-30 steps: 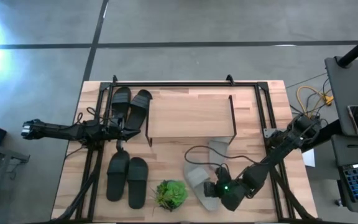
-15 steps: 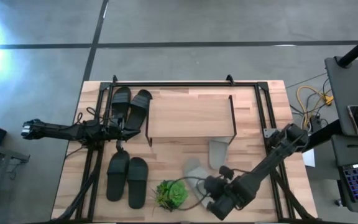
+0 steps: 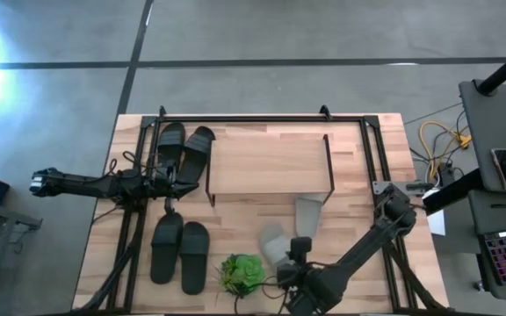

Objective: Pick and place slides into the shelf
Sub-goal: Put the gray slide under the shelf

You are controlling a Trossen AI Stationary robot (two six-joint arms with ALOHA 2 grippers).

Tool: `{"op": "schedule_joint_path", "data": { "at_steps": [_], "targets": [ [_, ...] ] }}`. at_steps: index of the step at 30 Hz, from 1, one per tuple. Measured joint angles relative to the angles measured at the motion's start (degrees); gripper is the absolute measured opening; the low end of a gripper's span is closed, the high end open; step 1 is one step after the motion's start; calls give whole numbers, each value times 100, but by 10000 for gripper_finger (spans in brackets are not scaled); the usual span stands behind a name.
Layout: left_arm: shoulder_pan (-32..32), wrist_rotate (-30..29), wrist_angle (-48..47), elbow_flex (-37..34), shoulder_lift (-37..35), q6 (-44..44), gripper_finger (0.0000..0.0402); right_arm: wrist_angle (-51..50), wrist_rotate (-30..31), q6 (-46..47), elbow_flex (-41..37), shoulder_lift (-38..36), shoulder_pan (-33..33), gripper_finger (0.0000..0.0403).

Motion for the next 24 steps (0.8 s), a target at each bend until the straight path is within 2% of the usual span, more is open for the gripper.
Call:
{"op": "schedule_joint_path", "data": {
  "at_steps": [11,19,24],
  "targets": [
    [2,0,-2,0,0,15,0,301,122,-53,-245,26,20,182],
    [0,-2,-7,0,0,15,0,1189,130,-1045,-737,29,-85,183],
    [0,-2,-7,0,0,17,0,1226,590,-1191,-948,29,-293,183]
  ]
}}
